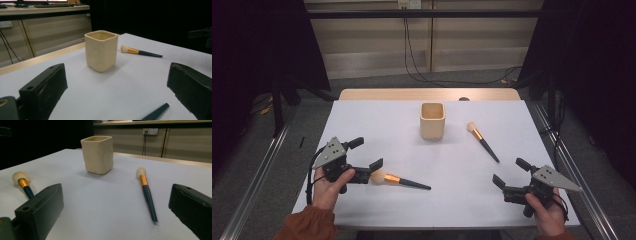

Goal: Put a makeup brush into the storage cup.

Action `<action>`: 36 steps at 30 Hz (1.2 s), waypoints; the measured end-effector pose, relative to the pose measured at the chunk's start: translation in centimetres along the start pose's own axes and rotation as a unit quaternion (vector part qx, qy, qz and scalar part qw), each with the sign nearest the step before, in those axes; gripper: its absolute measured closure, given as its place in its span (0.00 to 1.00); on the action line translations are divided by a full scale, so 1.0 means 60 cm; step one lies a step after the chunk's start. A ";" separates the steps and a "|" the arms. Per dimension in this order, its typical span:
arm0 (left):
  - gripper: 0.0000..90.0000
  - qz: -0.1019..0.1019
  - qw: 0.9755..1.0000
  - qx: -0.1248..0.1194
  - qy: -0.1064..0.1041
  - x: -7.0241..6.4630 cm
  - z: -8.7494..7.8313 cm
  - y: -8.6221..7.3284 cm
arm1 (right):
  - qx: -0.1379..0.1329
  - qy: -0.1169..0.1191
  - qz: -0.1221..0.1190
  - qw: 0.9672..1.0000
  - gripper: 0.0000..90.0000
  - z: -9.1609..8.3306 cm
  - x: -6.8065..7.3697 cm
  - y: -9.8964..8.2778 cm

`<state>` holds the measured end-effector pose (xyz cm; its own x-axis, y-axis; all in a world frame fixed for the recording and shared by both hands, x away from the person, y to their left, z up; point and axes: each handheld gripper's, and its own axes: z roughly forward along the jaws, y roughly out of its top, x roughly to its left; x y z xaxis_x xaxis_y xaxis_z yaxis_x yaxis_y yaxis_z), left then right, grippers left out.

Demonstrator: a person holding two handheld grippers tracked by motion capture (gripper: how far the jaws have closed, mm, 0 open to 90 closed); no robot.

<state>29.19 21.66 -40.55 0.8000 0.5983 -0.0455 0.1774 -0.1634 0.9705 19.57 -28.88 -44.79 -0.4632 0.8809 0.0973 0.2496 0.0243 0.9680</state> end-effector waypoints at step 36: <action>0.03 0.030 0.993 0.080 -0.085 0.002 0.091 0.023 | 0.004 0.007 0.000 1.000 0.00 0.003 0.001 -0.001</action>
<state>32.66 17.22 -40.53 0.8951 0.4441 -0.0409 0.2042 -0.3265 0.9229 19.68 -28.75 -44.91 -0.4748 0.8744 0.0999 0.2562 0.0287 0.9662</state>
